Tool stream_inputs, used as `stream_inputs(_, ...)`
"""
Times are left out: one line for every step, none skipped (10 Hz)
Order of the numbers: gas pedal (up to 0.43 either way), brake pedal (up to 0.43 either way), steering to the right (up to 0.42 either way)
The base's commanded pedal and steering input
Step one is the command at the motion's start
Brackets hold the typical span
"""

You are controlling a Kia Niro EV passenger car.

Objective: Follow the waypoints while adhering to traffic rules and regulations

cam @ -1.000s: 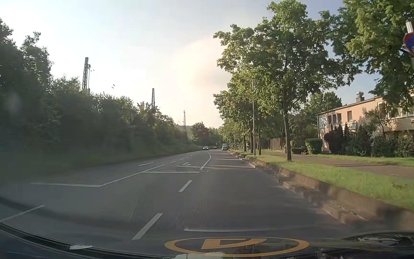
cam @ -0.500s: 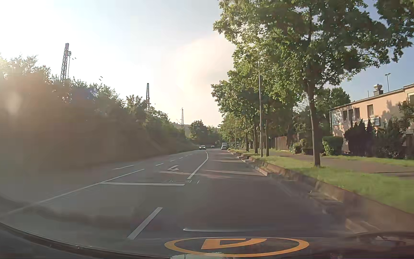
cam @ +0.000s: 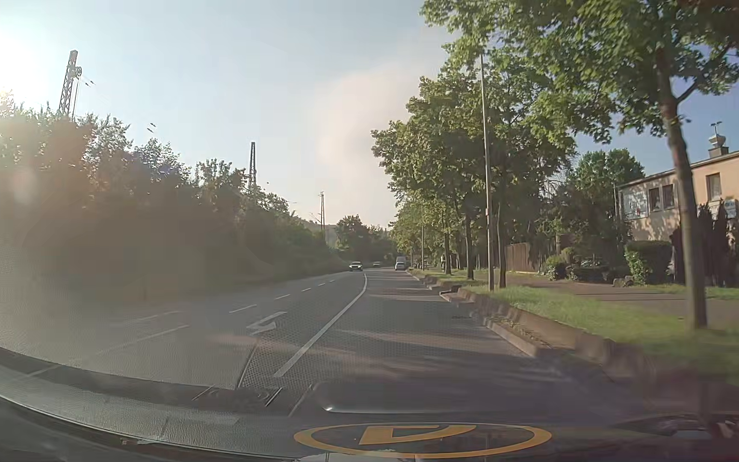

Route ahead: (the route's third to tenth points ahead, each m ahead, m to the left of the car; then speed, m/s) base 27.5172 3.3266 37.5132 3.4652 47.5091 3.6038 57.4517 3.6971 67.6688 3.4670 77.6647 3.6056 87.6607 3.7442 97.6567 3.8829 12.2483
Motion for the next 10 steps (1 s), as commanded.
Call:
stream_inputs(0.311,0.000,-0.005)
stream_inputs(0.311,0.000,-0.005)
stream_inputs(0.311,0.000,-0.005)
stream_inputs(0.311,0.000,-0.005)
stream_inputs(0.311,0.000,-0.005)
stream_inputs(0.311,0.000,-0.005)
stream_inputs(0.299,0.000,-0.006)
stream_inputs(0.299,0.000,-0.008)
stream_inputs(0.287,0.000,-0.008)
stream_inputs(0.268,0.000,-0.008)
